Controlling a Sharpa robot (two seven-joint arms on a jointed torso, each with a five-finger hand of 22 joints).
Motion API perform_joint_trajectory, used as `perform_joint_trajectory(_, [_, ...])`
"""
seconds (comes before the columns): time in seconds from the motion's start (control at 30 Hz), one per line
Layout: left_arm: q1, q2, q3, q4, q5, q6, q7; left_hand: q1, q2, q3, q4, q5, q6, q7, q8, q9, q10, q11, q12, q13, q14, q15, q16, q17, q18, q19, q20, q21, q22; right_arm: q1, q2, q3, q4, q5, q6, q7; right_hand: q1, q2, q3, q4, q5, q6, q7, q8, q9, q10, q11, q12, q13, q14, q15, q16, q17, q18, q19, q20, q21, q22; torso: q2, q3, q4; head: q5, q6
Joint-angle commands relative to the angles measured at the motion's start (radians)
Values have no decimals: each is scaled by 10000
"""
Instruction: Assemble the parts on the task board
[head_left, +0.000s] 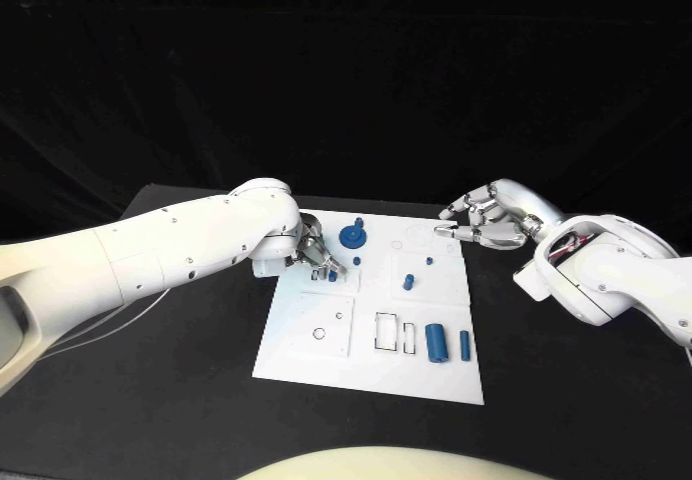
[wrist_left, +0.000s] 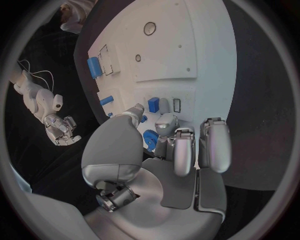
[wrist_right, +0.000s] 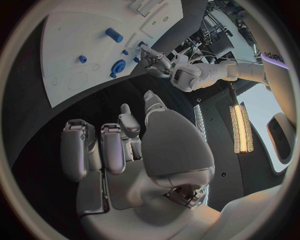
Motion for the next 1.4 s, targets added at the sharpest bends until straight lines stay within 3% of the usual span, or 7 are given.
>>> perform_joint_trajectory(0.03, [27, -166, 110, 190, -44, -101, 15, 12, 49, -175, -31, 25, 15, 3, -60, 21, -26, -14, -39, -63, 1038, -79, 31, 2635, -125, 43, -29, 13, -7, -7, 0, 1, -21, -70, 96, 66, 23, 60, -55, -15, 44, -81, 10, 40, 14, -25, -24, -41, -5, 501, -48, -57, 287, 122, -45, 7, -56, 1304, -5, -2, 3, -28, 20])
perform_joint_trajectory(0.17, [245, -473, 287, 381, -38, 189, 3, 279, 95, -361, -126, 28, -39, 20, -79, 35, -137, 0, -184, -209, 1038, -72, 31, 2635, -123, 36, -20, 0, -21, -7, -14, 1, -34, -66, 88, 63, 23, 60, -55, -15, 44, -81, 10, 40, 14, -25, -24, -41, -5, 501, -48, -57, 287, 122, -45, 7, -56, 1304, -7, 11, 7, -27, 40])
perform_joint_trajectory(0.37, [638, -617, 367, 188, -81, 258, 42, 474, 112, -559, -155, 27, -120, 56, -115, 38, -342, 31, -452, -489, 1038, -47, 31, 2635, -92, -35, 1, -87, -172, -8, -8, 1, -40, -64, 84, 57, 23, 60, -55, -15, 44, -81, 10, 40, 14, -25, -24, -41, -5, 501, -48, -57, 287, 122, -45, 7, -56, 1304, 2, 4, 16, 2, 77])
perform_joint_trajectory(0.5, [754, -492, 384, -158, -340, 173, 89, 544, 108, -679, -135, 28, -179, 82, -145, 33, -423, 54, -550, -588, 1038, -29, 31, 2635, -85, -54, 14, -113, -208, -8, 10, 1, -43, -64, 92, 57, 13, 60, -80, -2, 48, -91, 10, 45, 20, -19, -22, -31, 6, 501, -48, -58, 291, 120, -39, 7, -51, 1310, 20, -12, -1, 47, 94])
perform_joint_trajectory(0.73, [774, -114, 382, -831, -782, 161, 164, 561, 114, -712, -122, 28, -194, 89, -154, 30, -442, 60, -571, -610, 1038, -23, 31, 2635, -82, -61, 17, -122, -223, -8, 36, 1, -52, -64, 97, 68, 13, 60, -80, -2, 48, -91, 10, 45, 20, -19, -22, -31, 6, 501, -48, -58, 291, 120, -39, 7, -51, 1310, 26, -22, 2, 62, 76])
perform_joint_trajectory(1.1, [644, 457, 329, -1811, -1048, -42, 378, 642, 152, -854, -61, 28, -260, 122, -193, 19, -531, 91, -670, -708, 1038, 3, 31, 2635, -67, -95, 31, -167, -294, -11, 72, 1, -63, -64, 101, 78, 13, 60, -80, -2, 48, -91, 10, 45, 20, -19, -22, -31, 6, 501, -48, -58, 291, 120, -39, 7, -51, 1310, 34, -18, -8, 54, 85])
perform_joint_trajectory(1.4, [628, 694, 304, -2197, -1255, -106, 498, 794, 200, -1057, -3, 29, -422, 197, -306, -33, -768, 154, -943, -995, 1038, 56, 31, 2635, -40, -163, 65, -253, -431, -12, 66, 1, -58, -64, 104, 69, 13, 60, -80, -2, 48, -91, 10, 45, 20, -19, -22, -31, 6, 501, -48, -58, 291, 120, -39, 7, -51, 1310, 27, -10, 7, 49, 85])
